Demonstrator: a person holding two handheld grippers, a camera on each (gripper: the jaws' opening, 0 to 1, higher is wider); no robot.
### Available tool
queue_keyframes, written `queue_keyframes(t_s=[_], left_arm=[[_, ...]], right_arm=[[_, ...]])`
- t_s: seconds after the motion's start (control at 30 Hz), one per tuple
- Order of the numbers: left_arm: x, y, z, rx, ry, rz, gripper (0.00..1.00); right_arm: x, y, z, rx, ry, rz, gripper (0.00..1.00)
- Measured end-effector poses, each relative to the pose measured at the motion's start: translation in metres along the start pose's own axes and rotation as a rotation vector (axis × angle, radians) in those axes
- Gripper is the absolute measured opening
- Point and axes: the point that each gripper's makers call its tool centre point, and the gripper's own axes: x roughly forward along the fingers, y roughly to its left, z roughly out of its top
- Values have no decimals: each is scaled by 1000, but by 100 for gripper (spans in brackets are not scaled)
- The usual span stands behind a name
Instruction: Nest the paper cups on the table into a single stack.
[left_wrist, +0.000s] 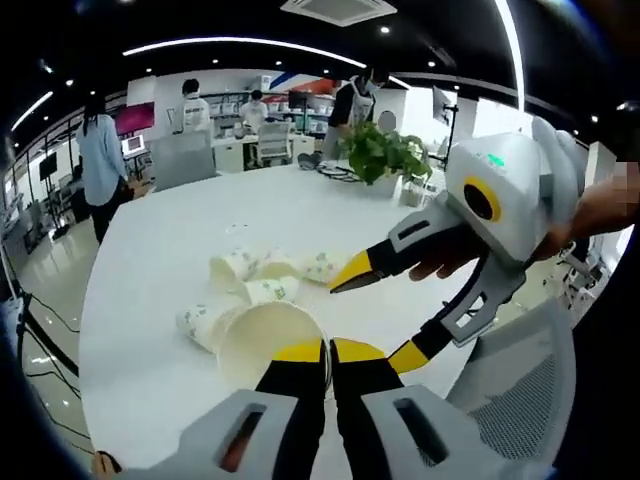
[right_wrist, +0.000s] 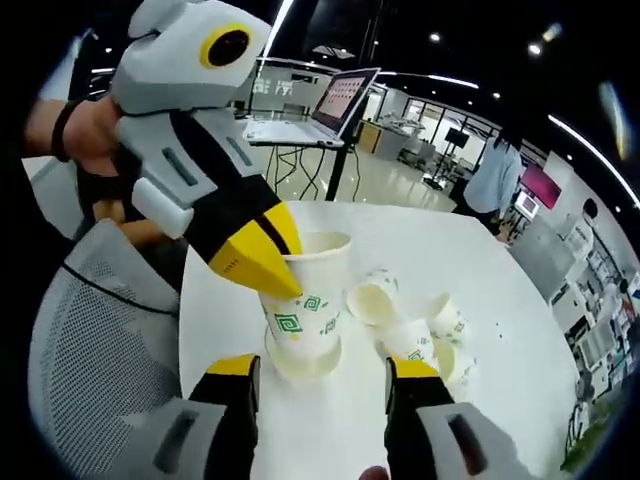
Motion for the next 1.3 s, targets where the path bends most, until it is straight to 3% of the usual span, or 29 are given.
queue_keyframes(t_s=[0.23,0.8,1.1,1.3], left_arm=[[10,0,-7,36,45,-11,0],[34,1,-36,97,158,-38,0],[43,-3,-45,108,192,-64,0],[50,-4,-49,110,212,-74,0]], right_arm=[[-10,-3,-20,58,23,-30,58],[-44,11,-73,266,45,-110,59],[-55,18,-90,368,48,-149,57],[-58,19,-94,385,51,-157,57]])
